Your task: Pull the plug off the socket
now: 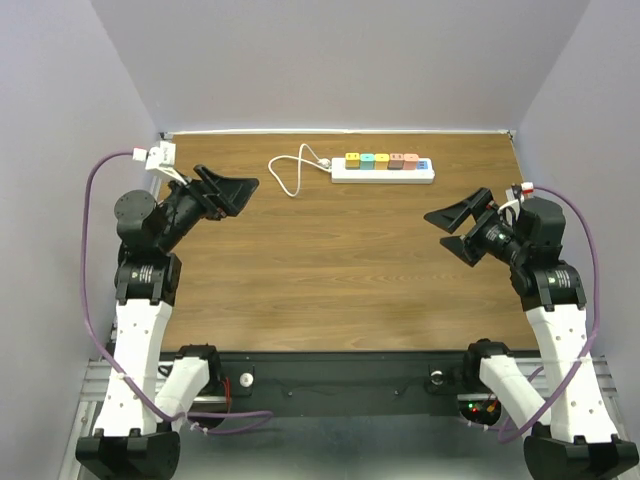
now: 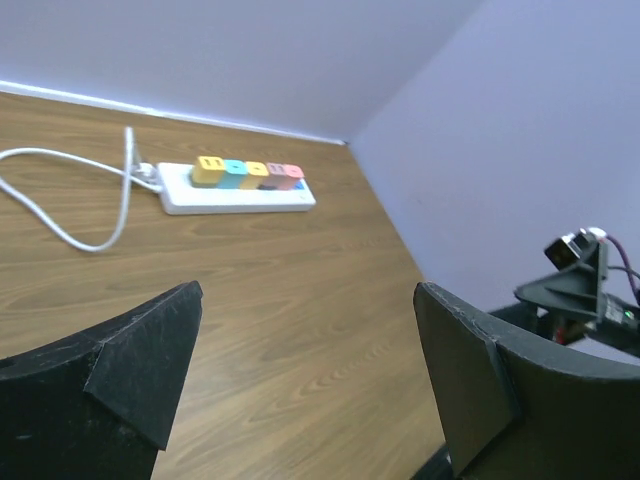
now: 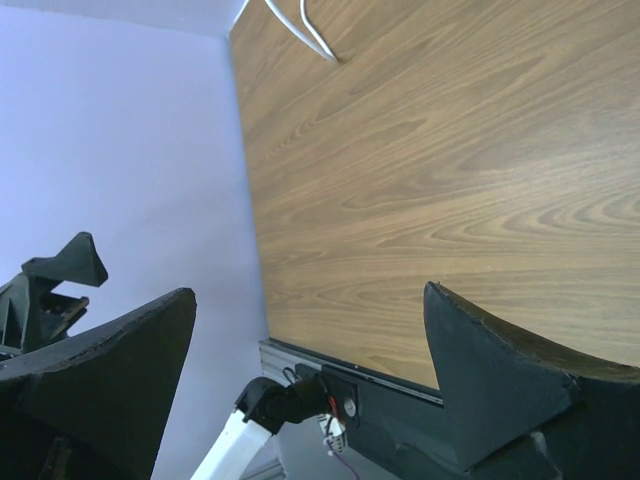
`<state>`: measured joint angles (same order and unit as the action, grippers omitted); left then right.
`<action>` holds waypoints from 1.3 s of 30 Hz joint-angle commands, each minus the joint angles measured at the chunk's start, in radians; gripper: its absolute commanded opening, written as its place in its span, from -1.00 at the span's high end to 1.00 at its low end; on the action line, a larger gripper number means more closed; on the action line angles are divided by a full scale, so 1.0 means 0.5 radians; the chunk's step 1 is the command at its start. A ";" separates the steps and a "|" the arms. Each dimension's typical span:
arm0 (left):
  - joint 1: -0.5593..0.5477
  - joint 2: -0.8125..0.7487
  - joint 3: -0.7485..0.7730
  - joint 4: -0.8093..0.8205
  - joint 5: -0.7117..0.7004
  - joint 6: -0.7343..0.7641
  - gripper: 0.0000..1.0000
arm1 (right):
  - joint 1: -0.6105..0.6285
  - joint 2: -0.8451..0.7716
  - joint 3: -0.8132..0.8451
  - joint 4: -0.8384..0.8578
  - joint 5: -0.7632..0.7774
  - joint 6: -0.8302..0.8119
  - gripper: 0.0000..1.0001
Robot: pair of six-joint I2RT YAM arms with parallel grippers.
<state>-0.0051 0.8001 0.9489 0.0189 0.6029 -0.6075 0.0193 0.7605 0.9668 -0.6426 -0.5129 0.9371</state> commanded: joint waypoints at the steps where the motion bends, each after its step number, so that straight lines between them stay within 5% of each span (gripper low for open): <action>1: -0.066 0.032 0.069 0.106 0.251 -0.028 -0.97 | 0.001 0.013 0.042 0.079 0.065 -0.055 -1.00; 12: -0.152 0.090 -0.048 0.321 0.447 -0.300 -0.97 | 0.001 0.598 0.134 0.413 0.547 0.010 -0.99; 26: -0.287 0.179 -0.066 0.318 0.359 -0.313 -0.97 | -0.002 2.184 1.388 0.484 0.510 -0.199 -0.99; 31: -0.303 0.243 -0.097 0.312 0.337 -0.304 -0.94 | -0.002 2.509 1.652 0.487 0.495 0.080 -0.99; 39: -0.306 0.210 -0.137 0.236 0.285 -0.245 -0.93 | -0.026 2.722 2.045 0.509 0.897 -0.033 -0.97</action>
<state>-0.1513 0.9367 0.8997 0.1280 0.7498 -0.7582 0.0193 2.1384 1.8820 -0.4343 -0.1879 0.9386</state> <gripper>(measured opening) 0.963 0.998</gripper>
